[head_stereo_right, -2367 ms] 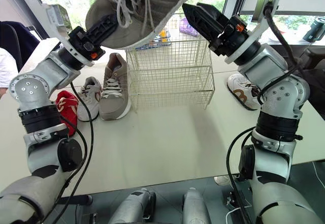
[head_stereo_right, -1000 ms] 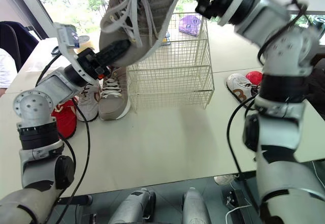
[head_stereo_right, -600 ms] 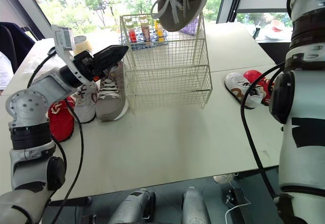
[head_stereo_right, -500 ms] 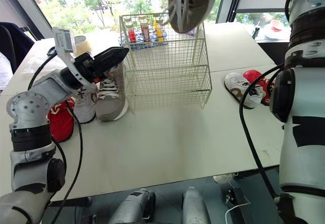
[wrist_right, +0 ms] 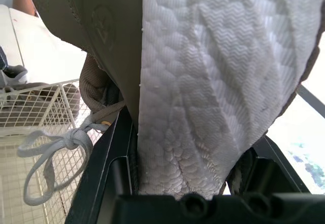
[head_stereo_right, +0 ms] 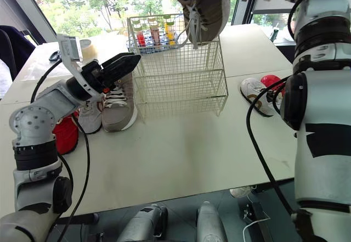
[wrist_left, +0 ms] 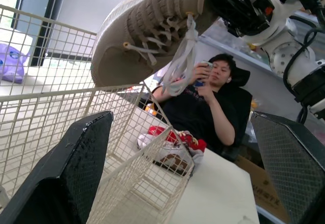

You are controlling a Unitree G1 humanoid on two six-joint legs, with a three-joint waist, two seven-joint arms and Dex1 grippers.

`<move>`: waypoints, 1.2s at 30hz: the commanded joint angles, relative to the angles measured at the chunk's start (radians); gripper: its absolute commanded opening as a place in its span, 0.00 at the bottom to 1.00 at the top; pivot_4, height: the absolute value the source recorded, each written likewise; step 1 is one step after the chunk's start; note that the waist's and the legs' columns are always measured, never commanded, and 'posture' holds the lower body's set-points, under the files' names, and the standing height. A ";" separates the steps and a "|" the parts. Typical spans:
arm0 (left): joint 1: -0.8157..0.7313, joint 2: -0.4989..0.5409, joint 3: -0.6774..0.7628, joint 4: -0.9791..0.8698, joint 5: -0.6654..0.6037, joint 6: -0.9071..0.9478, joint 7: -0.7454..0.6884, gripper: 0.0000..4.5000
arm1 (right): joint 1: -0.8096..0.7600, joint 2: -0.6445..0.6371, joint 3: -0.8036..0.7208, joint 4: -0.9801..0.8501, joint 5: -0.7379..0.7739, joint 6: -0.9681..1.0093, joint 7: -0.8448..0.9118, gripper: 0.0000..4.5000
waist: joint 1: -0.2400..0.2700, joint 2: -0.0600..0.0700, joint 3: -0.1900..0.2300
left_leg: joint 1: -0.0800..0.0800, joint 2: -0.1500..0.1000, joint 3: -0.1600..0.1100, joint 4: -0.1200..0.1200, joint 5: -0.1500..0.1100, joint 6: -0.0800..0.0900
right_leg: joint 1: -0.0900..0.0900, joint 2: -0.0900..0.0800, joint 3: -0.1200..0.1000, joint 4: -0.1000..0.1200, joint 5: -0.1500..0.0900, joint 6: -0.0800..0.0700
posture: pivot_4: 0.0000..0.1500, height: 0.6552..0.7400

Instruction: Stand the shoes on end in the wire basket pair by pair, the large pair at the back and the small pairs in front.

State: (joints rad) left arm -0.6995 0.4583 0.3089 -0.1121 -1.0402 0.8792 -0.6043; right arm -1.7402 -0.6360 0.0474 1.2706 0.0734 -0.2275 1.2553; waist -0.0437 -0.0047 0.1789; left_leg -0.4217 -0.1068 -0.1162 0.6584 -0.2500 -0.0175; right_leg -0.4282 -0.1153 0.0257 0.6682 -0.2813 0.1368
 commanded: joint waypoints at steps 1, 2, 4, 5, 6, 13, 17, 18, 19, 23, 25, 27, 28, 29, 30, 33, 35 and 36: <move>0.000 0.005 0.027 -0.049 -0.030 -0.017 0.014 0.99 | -0.022 0.015 -0.026 0.009 -0.021 -0.016 -0.013 0.38 | 0.000 0.000 0.000 | 0.000 0.000 0.000 0.000 0.000 0.000 | 0.000 0.000 0.000 0.000 0.000 0.000 | 1.00 1.00; 0.001 0.009 0.028 -0.051 -0.032 -0.014 0.016 0.99 | -0.023 0.019 -0.026 0.012 -0.026 -0.012 -0.002 0.38 | 0.000 0.000 0.000 | 0.000 0.000 0.000 0.000 0.000 0.000 | 0.000 0.000 0.000 0.000 0.000 0.000 | 1.00 1.00; 0.002 0.027 0.031 -0.057 -0.033 -0.009 0.015 0.99 | -0.019 0.027 -0.014 0.018 -0.048 -0.003 0.025 0.38 | 0.000 0.000 0.000 | 0.000 0.000 0.000 -0.001 0.000 0.000 | 0.000 0.000 0.000 -0.001 0.000 0.000 | 1.00 1.00; 0.002 0.034 0.035 -0.057 -0.036 -0.006 0.016 0.99 | -0.015 0.029 -0.006 0.021 -0.060 0.006 0.043 0.38 | 0.000 0.000 0.000 | 0.000 0.000 0.000 -0.001 0.000 0.000 | 0.000 0.000 0.000 -0.001 0.000 0.000 | 1.00 1.00; -0.001 0.040 0.038 -0.056 -0.038 -0.005 0.019 0.99 | -0.011 0.031 -0.003 0.024 -0.070 0.009 0.047 0.38 | 0.000 0.000 0.000 | 0.000 0.000 0.000 -0.001 0.000 0.000 | 0.000 0.000 0.000 -0.001 0.000 0.000 | 1.00 1.00; -0.019 0.041 0.029 -0.056 -0.038 -0.007 0.033 1.00 | 0.027 0.051 -0.022 0.048 -0.111 0.046 -0.074 0.49 | 0.001 0.000 0.000 | 0.000 0.000 0.000 0.000 0.000 0.000 | 0.000 0.000 0.000 -0.001 0.000 0.000 | 1.00 1.00; -0.023 0.042 0.024 -0.052 -0.038 -0.003 0.035 1.00 | 0.053 0.054 -0.065 0.042 -0.091 0.075 -0.127 0.92 | 0.000 0.000 0.000 | 0.000 0.000 -0.001 0.001 0.000 0.000 | 0.001 0.000 0.000 0.000 0.000 0.000 | 1.00 1.00; -0.023 0.043 0.024 -0.052 -0.039 -0.001 0.035 1.00 | 0.057 0.054 -0.074 0.039 -0.087 0.080 -0.138 0.97 | 0.000 0.000 0.000 | 0.000 0.000 0.000 0.002 0.000 0.000 | 0.001 0.000 0.000 0.001 0.000 0.000 | 1.00 1.00; -0.024 0.042 0.022 -0.052 -0.041 0.001 0.036 1.00 | 0.064 0.051 -0.085 0.036 -0.080 0.086 -0.153 0.97 | 0.000 0.000 0.000 | 0.000 0.000 0.000 0.002 0.000 0.000 | 0.001 0.000 0.000 0.001 0.000 0.000 | 1.00 1.00; -0.031 0.028 0.010 -0.045 -0.039 0.003 0.039 1.00 | 0.098 0.042 -0.160 0.020 -0.031 0.123 -0.251 0.97 | 0.001 0.000 0.000 | 0.000 0.000 0.000 0.002 0.000 0.000 | 0.001 0.000 0.000 0.002 0.000 0.000 | 1.00 1.00; -0.030 0.021 -0.001 -0.047 -0.038 0.004 0.037 1.00 | 0.115 0.046 -0.222 0.003 0.023 0.162 -0.293 0.97 | 0.002 0.000 0.000 | 0.000 0.000 -0.001 0.003 0.000 0.000 | 0.001 0.000 0.000 0.001 0.000 0.000 | 1.00 1.00; -0.029 0.013 -0.009 -0.044 -0.039 0.006 0.035 1.00 | 0.127 0.057 -0.280 -0.024 0.075 0.207 -0.361 0.97 | 0.002 0.000 0.000 | 0.000 -0.001 0.000 0.003 0.000 0.000 | 0.001 0.000 0.000 0.001 0.000 0.000 | 1.00 1.00; -0.033 0.008 -0.014 -0.040 -0.039 0.007 0.034 1.00 | 0.130 0.066 -0.309 -0.039 0.103 0.238 -0.393 0.97 | 0.001 0.000 0.000 | 0.000 0.000 0.000 0.003 0.000 0.000 | 0.001 0.000 0.000 0.001 0.000 0.000 | 1.00 1.00; -0.037 0.003 -0.019 -0.036 -0.039 0.007 0.034 1.00 | 0.133 0.074 -0.328 -0.054 0.121 0.260 -0.429 0.97 | 0.000 0.000 0.000 | 0.000 0.000 0.000 0.002 0.000 0.000 | 0.001 0.000 0.000 0.001 0.000 0.000 | 1.00 1.00; -0.040 0.000 -0.022 -0.034 -0.039 0.007 0.033 1.00 | 0.137 0.080 -0.338 -0.068 0.131 0.276 -0.451 0.97 | -0.001 0.000 0.000 | 0.000 0.000 -0.001 0.002 0.000 0.000 | 0.001 0.000 0.000 0.001 0.000 0.000 | 1.00 1.00; -0.050 -0.008 -0.035 -0.027 -0.030 0.004 0.026 1.00 | 0.180 0.097 -0.347 -0.157 0.158 0.332 -0.471 0.97 | -0.003 0.000 0.000 | 0.000 0.000 0.000 0.002 0.000 0.000 | 0.001 0.000 0.000 0.001 0.000 0.000 | 1.00 1.00; -0.053 -0.008 -0.040 -0.023 -0.027 0.002 0.024 1.00 | 0.233 0.107 -0.342 -0.269 0.175 0.374 -0.476 0.97 | -0.002 0.000 0.000 | 0.000 0.000 0.000 0.002 0.000 0.000 | 0.001 0.001 0.000 0.001 0.000 0.000 | 1.00 1.00; -0.053 -0.006 -0.040 -0.021 -0.027 0.001 0.022 1.00 | 0.263 0.114 -0.339 -0.335 0.184 0.397 -0.488 0.97 | -0.001 0.000 0.000 | 0.000 0.000 0.000 0.002 0.000 0.000 | 0.001 0.001 0.000 0.001 0.000 0.000 | 1.00 1.00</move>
State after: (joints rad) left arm -0.7233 0.4457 0.2565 -0.1198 -1.0565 0.8890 -0.5699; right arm -1.4862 -0.5249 -0.2832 1.0526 0.2230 0.1410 0.7817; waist -0.0449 -0.0046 0.1787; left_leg -0.4217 -0.1067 -0.1164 0.6611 -0.2499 -0.0176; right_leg -0.4274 -0.1149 0.0257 0.6698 -0.2812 0.1368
